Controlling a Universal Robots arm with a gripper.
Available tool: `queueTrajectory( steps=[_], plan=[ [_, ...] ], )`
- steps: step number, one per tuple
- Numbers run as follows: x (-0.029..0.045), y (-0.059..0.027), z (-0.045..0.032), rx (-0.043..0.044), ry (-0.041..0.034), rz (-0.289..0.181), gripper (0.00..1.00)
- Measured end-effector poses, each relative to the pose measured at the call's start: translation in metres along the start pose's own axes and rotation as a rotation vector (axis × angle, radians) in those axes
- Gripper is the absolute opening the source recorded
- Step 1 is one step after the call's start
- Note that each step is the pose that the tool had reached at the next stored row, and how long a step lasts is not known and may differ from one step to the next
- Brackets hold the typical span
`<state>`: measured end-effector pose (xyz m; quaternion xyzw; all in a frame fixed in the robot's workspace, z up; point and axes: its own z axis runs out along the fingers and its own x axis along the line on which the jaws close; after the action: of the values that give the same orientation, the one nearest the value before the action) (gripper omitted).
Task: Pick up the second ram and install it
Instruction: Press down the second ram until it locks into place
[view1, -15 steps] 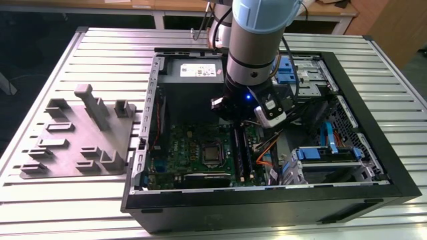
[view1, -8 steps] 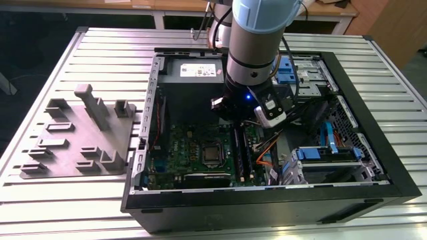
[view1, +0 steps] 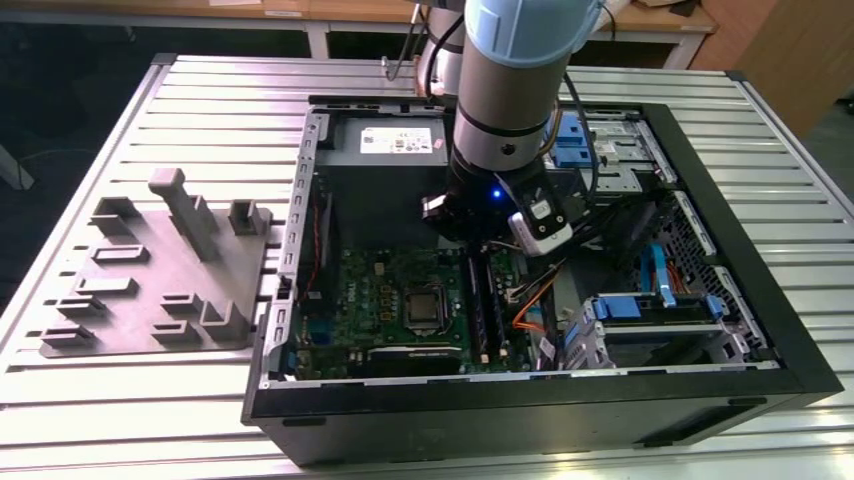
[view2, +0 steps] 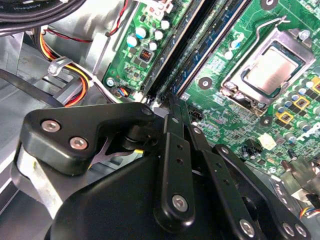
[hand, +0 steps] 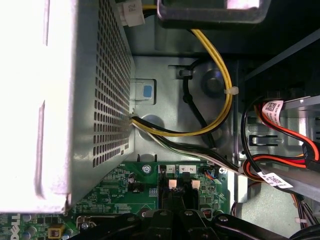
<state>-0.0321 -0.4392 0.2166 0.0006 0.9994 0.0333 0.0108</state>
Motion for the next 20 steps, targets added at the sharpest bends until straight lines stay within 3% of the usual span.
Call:
queueTrajectory(
  steps=[8,16,20],
  plan=[
    [0.0,0.0001,-0.001,-0.0005,-0.0001,0.0,0.1],
    [-0.0003,0.0011,-0.0159,-0.0006,0.0,0.0,0.1],
    [-0.0003,0.001,-0.0163,-0.0007,0.0,0.0,0.1]
  ],
)
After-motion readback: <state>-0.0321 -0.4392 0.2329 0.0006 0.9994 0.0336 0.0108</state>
